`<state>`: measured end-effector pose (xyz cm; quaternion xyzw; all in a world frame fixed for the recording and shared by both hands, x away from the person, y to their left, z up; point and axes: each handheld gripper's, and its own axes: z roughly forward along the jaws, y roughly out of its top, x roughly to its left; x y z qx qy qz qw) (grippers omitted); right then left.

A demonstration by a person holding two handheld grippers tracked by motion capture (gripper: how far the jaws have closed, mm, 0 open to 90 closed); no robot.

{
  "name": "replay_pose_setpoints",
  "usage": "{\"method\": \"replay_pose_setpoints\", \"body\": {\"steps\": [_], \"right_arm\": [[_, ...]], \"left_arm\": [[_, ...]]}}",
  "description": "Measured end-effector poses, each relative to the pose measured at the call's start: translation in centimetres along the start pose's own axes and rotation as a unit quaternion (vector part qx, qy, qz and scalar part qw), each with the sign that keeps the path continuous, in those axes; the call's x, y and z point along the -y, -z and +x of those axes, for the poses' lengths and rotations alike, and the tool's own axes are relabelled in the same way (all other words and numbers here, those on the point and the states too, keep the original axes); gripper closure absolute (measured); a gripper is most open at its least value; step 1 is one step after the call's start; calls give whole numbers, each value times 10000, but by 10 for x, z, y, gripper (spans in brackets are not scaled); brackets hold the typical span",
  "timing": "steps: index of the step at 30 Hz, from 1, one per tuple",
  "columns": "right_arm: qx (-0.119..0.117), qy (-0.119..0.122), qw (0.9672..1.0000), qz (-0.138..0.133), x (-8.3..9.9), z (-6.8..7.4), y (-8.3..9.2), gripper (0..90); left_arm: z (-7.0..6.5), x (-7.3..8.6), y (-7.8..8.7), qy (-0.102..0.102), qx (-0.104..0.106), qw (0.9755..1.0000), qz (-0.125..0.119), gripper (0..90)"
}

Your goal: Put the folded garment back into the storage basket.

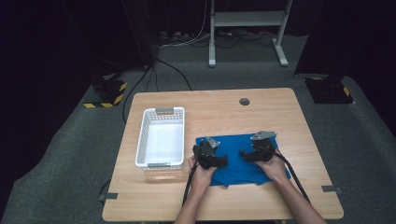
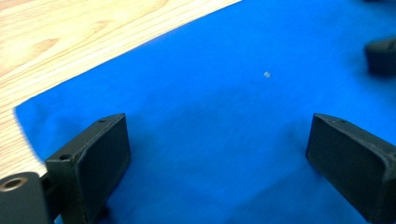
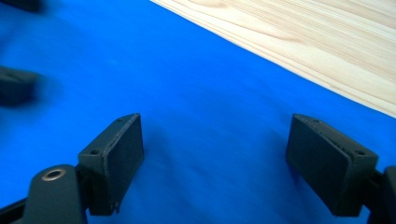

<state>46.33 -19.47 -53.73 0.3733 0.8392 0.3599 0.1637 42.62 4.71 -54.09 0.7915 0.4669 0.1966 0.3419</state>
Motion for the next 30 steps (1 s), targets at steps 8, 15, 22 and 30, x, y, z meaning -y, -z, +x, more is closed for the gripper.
{"method": "replay_pose_setpoints", "body": {"steps": [8, 15, 22, 30], "right_arm": [[329, -171, 9993, 96, -1, -13, 11, 196], [209, -75, 9997, -139, -12, 3, -1, 207], [113, -91, 9999, -14, -1, -11, -1, 197], [245, -122, 9996, -55, -4, -8, 7, 196]], "left_arm": [[4, -18, 11, 37, 10, 9998, -169, 70], [11, -30, -10, 164, -227, 9993, 259, 64], [19, -12, -11, 125, -123, 9998, 84, 66], [16, -27, -11, 173, -106, 9998, 72, 57]]}}
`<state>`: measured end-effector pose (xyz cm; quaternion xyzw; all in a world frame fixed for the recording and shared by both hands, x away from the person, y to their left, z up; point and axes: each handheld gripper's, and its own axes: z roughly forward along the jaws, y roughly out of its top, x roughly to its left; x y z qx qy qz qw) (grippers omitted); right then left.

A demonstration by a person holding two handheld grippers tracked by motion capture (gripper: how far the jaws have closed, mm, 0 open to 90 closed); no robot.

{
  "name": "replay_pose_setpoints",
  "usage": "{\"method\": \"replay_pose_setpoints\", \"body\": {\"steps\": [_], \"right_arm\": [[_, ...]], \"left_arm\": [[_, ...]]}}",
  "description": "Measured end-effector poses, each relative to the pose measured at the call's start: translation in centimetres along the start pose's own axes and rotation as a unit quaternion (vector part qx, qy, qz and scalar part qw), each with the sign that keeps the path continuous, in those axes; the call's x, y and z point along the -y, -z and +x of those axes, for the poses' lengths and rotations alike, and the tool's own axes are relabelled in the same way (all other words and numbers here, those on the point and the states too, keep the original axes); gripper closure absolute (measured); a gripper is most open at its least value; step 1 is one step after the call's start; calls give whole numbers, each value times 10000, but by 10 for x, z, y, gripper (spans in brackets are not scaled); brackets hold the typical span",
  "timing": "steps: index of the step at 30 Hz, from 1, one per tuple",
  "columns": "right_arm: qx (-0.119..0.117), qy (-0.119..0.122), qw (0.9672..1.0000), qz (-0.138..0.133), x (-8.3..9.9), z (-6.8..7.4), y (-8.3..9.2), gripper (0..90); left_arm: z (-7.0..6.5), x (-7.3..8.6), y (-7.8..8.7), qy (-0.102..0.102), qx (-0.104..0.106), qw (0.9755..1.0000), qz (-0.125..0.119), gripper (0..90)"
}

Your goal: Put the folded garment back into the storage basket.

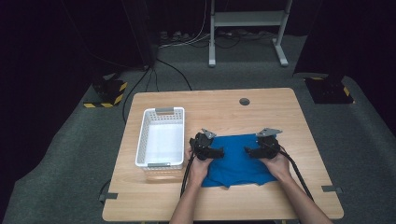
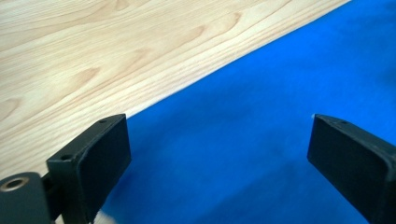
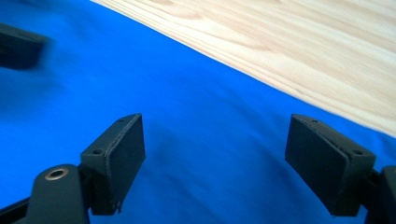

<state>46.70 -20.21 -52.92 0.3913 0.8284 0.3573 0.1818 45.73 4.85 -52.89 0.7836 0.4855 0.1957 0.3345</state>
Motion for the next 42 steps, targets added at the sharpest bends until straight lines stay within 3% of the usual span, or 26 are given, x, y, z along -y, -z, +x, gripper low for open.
{"method": "replay_pose_setpoints", "body": {"steps": [4, 5, 8, 11, 14, 16, 19, 24, 31, 34, 38, 42], "right_arm": [[-191, 76, 9998, -3, -3, 11, -7, 199], [-199, 60, 9998, 67, -2, 12, -9, 196], [-226, 116, 9997, 56, 2, 8, -10, 190], [-197, 103, 9997, 104, 5, 1, -6, 188], [-114, 69, 9997, 210, 5, -2, -3, 182], [-51, 119, 9998, 163, 3, 2, -1, 188], [-201, 248, 9995, -2, -2, 15, 1, 193], [-376, 339, 9987, 111, -4, 30, -11, 183], [-326, 262, 9991, 44, 5, 15, -7, 177], [-219, 182, 9996, 85, 7, 11, -2, 186], [-334, 210, 9991, -126, 3, 21, 2, 194], [-508, 284, 9982, -132, -3, 37, -5, 195]], "left_arm": [[-3, -2, -12, -58, 84, 9997, 235, 44], [-4, -1, -13, -159, 64, 9996, 211, 36], [-3, 1, -10, -205, 109, 9995, 230, 37], [0, 3, -5, -155, 26, 9993, 325, 40], [2, 4, 2, -5, 66, 9999, 108, 53], [1, 3, 2, -32, 78, 9999, 66, 53], [0, 3, -4, -29, 88, 9998, 200, 47], [-5, 3, -9, -129, 58, 9997, 196, 31], [-16, -2, -15, -201, 154, 9996, 157, 25], [-18, -5, -12, -103, 229, 9996, 85, 49], [-12, -3, -4, -46, 12, 10000, -66, 64], [-7, 1, -6, -45, -37, 9999, 91, 70]]}}
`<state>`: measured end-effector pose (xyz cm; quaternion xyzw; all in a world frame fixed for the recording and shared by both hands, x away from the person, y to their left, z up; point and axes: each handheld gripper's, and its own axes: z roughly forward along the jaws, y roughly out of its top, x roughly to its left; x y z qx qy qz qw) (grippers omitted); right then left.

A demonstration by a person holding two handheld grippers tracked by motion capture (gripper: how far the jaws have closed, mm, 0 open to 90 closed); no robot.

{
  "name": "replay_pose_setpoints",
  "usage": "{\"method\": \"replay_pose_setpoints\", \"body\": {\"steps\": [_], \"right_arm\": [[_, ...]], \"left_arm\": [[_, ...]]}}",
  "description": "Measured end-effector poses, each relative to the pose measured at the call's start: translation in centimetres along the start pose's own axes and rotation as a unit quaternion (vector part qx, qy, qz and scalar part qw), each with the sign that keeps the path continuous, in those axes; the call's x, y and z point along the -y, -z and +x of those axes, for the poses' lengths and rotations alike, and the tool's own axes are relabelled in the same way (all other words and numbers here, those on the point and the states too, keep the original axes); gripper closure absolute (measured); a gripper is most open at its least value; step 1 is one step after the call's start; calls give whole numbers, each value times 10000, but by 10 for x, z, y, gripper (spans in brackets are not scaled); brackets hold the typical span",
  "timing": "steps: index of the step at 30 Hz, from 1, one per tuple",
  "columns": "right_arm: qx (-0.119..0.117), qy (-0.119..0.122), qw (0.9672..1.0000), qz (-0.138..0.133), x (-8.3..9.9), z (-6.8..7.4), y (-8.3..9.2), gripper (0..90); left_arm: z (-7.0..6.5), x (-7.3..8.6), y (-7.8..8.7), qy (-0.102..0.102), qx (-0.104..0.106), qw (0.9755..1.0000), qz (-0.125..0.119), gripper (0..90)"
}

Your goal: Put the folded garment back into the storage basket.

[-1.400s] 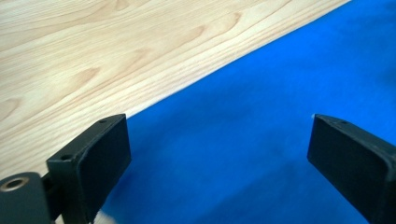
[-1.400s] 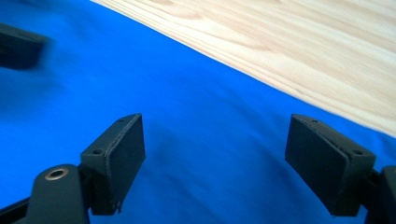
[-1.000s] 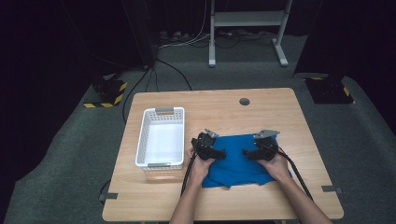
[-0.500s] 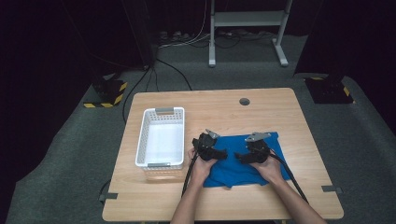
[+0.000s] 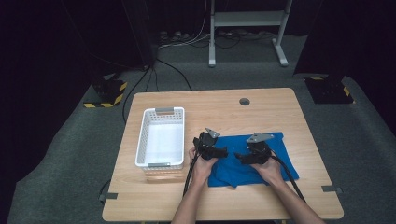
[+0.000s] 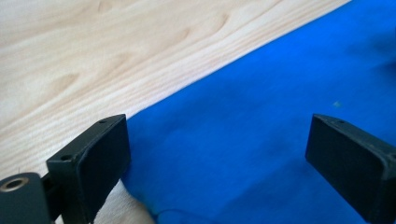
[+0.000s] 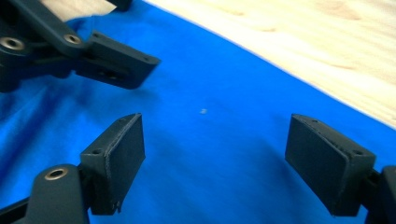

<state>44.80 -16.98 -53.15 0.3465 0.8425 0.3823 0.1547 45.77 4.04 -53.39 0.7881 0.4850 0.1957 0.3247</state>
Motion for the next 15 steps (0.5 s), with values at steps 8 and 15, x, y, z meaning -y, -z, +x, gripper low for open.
{"method": "replay_pose_setpoints", "body": {"steps": [8, 15], "right_arm": [[101, 57, 9998, 187, 7, -7, -2, 170], [234, 20, 9996, 185, 9, -14, 12, 195]], "left_arm": [[-15, -3, -12, -129, 116, 9997, -158, 80], [-21, -14, -6, -71, 86, 9996, -261, 89]]}}
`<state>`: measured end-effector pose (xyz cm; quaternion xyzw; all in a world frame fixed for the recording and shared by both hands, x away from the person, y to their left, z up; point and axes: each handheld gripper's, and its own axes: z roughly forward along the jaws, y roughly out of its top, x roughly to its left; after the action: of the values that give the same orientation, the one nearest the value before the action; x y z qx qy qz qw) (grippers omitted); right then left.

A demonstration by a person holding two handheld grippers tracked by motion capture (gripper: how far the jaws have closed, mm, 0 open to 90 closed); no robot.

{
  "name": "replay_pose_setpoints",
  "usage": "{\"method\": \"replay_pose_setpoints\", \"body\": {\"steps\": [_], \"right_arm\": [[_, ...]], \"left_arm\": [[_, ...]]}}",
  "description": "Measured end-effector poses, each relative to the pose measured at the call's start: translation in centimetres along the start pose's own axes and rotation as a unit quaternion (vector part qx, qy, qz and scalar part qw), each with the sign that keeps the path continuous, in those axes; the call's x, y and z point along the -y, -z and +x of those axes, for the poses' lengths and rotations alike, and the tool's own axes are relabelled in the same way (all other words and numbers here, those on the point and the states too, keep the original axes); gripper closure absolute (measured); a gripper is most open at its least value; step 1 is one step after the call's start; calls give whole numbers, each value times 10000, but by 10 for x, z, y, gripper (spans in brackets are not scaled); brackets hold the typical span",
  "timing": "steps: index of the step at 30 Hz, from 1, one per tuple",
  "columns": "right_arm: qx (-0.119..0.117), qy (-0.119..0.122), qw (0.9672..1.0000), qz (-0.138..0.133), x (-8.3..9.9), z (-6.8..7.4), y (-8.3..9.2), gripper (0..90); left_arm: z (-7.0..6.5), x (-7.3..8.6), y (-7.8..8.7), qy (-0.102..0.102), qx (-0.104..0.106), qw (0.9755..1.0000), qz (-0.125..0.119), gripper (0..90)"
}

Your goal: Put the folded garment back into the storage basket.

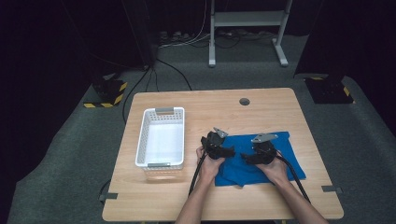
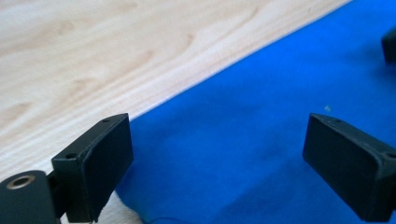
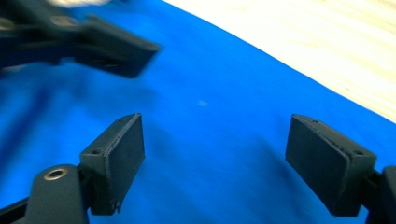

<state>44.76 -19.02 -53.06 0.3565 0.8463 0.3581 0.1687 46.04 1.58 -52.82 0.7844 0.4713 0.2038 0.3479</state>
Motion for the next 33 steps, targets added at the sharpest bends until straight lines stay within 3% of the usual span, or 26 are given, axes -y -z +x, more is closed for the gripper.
{"method": "replay_pose_setpoints", "body": {"steps": [4, 6, 7, 9, 13, 17, 21, 24, 27, 30, 33], "right_arm": [[-241, 145, 9995, -117, -6, 18, 0, 199], [-257, 237, 9994, -23, -6, 25, -4, 199], [-246, 264, 9993, 66, -5, 26, -7, 194], [-327, 159, 9993, 18, -1, 23, -10, 199], [-241, 113, 9996, -65, 6, 10, -5, 190], [-109, 17, 9999, -15, 7, -2, -3, 185], [-155, 56, 9997, -186, 6, 7, 4, 201], [-306, 120, 9994, -135, 4, 17, 3, 199], [-290, 183, 9994, -1, 4, 21, -4, 189], [-275, 152, 9995, -15, 5, 16, -4, 196], [-177, 54, 9998, -9, 6, 5, -4, 195]], "left_arm": [[7, 2, -1, 60, -63, 9999, 83, 98], [7, 4, -6, 56, -72, 9998, 199, 104], [6, 6, -7, -54, -115, 9997, 186, 98], [5, 5, -9, -76, -90, 9998, 154, 94], [0, 2, -15, -143, -8, 9999, 53, 93], [-6, -7, -16, -131, -40, 9995, 289, 92], [-2, -4, -6, 14, -57, 9999, 105, 96], [2, -1, -6, -7, -94, 9998, 192, 100], [5, 2, -12, 100, -23, 9997, 236, 98], [3, 1, -15, 28, -16, 9999, 158, 104], [0, -4, -19, 41, -2, 9997, 231, 99]]}}
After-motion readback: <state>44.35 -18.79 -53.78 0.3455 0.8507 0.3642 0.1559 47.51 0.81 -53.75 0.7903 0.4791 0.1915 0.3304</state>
